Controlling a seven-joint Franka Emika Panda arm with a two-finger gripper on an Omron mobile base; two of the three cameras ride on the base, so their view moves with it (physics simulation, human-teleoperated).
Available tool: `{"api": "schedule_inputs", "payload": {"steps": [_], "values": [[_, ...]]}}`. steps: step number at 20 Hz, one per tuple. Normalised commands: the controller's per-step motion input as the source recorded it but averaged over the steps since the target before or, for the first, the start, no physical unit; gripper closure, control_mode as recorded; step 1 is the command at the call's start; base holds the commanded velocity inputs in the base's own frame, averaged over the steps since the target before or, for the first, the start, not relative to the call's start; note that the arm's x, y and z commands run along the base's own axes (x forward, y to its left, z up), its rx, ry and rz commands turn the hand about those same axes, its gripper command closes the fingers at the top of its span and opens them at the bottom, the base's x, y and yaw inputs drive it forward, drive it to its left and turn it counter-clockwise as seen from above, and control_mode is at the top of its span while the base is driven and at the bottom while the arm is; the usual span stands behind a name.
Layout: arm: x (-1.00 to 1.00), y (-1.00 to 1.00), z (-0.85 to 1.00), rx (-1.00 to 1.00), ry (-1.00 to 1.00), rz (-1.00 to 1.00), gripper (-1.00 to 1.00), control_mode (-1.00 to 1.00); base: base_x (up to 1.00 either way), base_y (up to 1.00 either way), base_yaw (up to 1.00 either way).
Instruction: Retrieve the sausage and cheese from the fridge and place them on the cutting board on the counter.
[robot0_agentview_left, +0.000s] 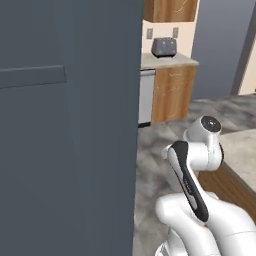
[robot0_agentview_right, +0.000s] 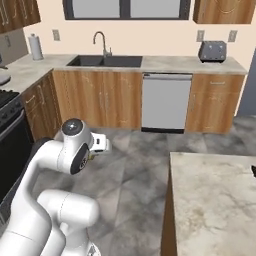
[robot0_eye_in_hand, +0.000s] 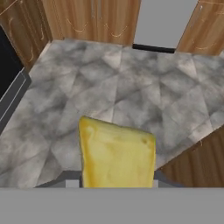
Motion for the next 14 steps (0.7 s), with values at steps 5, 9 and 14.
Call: {"api": "schedule_inputs", "payload": {"steps": [5, 9, 14], "values": [[0.0, 0.0, 0.0, 0.0, 0.0, 0.0, 1.0, 1.0, 0.67, -0.21, -0.12], [0.0, 0.0, 0.0, 0.0, 0.0, 0.0, 1.0, 1.0, 0.65, -0.18, -0.17], [0.0, 0.0, 0.0, 0.0, 0.0, 0.0, 1.0, 1.0, 0.6, -0.13, -0.27]]}}
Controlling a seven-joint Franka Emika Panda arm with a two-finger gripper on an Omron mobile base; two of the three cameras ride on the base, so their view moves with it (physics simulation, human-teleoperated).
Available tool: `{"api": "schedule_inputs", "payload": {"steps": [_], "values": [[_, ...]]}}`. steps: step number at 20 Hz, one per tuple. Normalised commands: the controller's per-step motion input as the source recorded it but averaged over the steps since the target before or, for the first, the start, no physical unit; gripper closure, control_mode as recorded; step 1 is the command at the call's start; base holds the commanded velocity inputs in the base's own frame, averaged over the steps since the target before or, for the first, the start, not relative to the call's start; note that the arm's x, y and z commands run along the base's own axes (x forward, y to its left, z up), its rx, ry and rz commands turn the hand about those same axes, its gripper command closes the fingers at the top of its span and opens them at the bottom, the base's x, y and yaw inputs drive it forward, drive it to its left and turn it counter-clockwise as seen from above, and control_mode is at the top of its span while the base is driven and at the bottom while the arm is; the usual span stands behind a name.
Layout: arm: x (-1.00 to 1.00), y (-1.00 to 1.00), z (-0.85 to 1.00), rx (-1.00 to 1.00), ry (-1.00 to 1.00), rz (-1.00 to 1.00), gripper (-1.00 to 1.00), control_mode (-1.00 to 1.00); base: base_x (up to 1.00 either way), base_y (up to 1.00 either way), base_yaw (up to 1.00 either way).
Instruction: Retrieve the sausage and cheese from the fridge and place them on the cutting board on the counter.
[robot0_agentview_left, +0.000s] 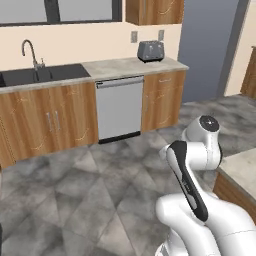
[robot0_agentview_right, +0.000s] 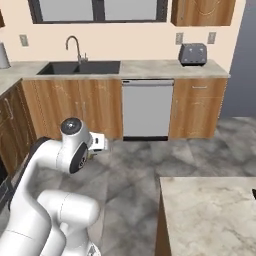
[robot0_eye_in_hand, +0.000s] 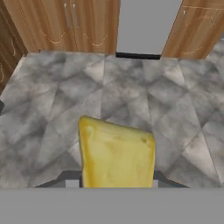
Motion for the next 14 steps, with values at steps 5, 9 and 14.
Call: {"api": "schedule_inputs", "payload": {"steps": [5, 9, 14], "values": [[0.0, 0.0, 0.0, 0.0, 0.0, 0.0, 1.0, 1.0, 0.57, -0.08, -0.32], [0.0, 0.0, 0.0, 0.0, 0.0, 0.0, 1.0, 1.0, 0.52, -0.03, -0.39], [0.0, 0.0, 0.0, 0.0, 0.0, 0.0, 1.0, 1.0, 0.45, 0.0, -0.48]]}}
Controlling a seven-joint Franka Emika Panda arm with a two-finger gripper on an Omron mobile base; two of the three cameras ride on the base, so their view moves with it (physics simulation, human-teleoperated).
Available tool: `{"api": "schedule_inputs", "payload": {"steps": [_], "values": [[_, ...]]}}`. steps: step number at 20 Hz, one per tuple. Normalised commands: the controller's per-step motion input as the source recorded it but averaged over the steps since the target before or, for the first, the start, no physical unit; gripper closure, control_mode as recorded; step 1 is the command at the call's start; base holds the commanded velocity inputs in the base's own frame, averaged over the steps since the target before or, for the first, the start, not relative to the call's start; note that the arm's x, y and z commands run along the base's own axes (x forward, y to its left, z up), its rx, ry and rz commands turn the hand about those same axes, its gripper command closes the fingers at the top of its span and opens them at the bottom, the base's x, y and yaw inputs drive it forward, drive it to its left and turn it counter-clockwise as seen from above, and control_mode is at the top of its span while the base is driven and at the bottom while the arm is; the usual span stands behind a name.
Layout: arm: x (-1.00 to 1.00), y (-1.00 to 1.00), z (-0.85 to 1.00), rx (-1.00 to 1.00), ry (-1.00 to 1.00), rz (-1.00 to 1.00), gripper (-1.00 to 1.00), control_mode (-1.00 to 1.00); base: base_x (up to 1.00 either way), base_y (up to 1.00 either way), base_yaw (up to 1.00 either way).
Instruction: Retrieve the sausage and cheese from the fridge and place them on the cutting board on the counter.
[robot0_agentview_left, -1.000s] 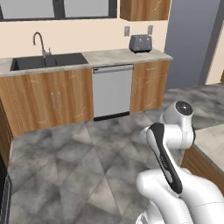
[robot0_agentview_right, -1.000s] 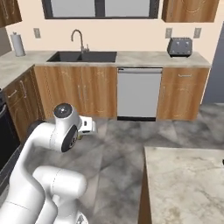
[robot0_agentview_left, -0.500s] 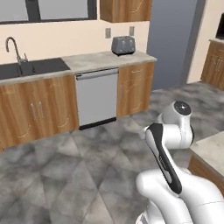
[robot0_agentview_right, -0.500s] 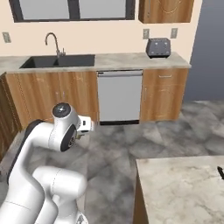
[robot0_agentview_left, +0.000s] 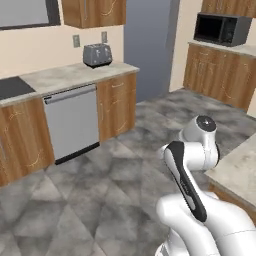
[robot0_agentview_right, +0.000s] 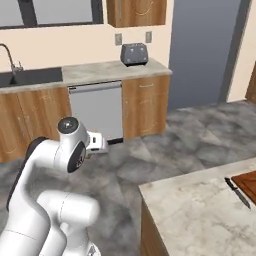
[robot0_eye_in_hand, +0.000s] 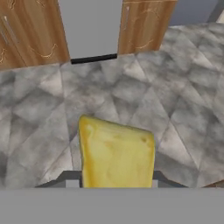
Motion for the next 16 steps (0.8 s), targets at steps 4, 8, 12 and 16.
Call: {"api": "schedule_inputs", "payload": {"steps": [4, 8, 12, 16], "values": [[0.0, 0.0, 0.0, 0.0, 0.0, 0.0, 1.0, 1.0, 0.39, 0.05, -0.6], [0.0, 0.0, 0.0, 0.0, 0.0, 0.0, 1.0, 1.0, 0.51, 0.25, -0.55], [0.0, 0.0, 0.0, 0.0, 0.0, 0.0, 1.0, 1.0, 0.64, 0.47, -0.3], [0.0, 0.0, 0.0, 0.0, 0.0, 0.0, 1.0, 1.0, 0.54, 0.57, -0.26]]}}
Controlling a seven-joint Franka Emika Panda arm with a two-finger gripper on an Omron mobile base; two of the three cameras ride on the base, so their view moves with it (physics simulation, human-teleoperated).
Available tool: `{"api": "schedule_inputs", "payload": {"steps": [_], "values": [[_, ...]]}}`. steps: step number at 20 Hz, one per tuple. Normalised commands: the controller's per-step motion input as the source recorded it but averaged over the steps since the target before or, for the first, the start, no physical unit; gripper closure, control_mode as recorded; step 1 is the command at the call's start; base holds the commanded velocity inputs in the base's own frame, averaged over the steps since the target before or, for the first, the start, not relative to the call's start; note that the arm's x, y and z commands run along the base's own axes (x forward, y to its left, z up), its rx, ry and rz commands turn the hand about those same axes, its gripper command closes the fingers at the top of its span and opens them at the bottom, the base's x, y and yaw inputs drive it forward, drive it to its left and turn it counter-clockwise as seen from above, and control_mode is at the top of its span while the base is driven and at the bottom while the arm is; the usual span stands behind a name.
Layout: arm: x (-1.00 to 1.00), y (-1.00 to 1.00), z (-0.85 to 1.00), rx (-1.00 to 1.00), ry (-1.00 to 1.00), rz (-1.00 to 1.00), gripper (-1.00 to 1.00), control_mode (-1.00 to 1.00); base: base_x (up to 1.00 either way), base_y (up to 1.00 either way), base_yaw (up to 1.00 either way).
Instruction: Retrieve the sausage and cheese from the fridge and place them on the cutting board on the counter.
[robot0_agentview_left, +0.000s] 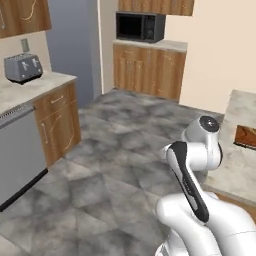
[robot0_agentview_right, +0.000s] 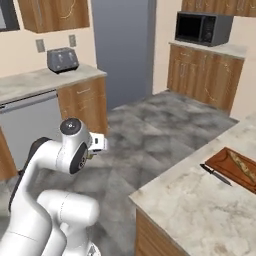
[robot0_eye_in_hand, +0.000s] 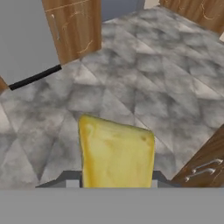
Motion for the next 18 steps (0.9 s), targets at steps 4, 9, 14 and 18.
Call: {"api": "schedule_inputs", "payload": {"steps": [4, 9, 14, 18], "values": [[0.0, 0.0, 0.0, 0.0, 0.0, 0.0, 1.0, 1.0, 0.61, 0.41, -0.44], [0.0, 0.0, 0.0, 0.0, 0.0, 0.0, 1.0, 1.0, 0.61, 0.37, -0.51], [0.0, 0.0, 0.0, 0.0, 0.0, 0.0, 1.0, 1.0, 0.58, 0.35, -0.55], [0.0, 0.0, 0.0, 0.0, 0.0, 0.0, 1.0, 1.0, 0.55, 0.34, -0.58]]}}
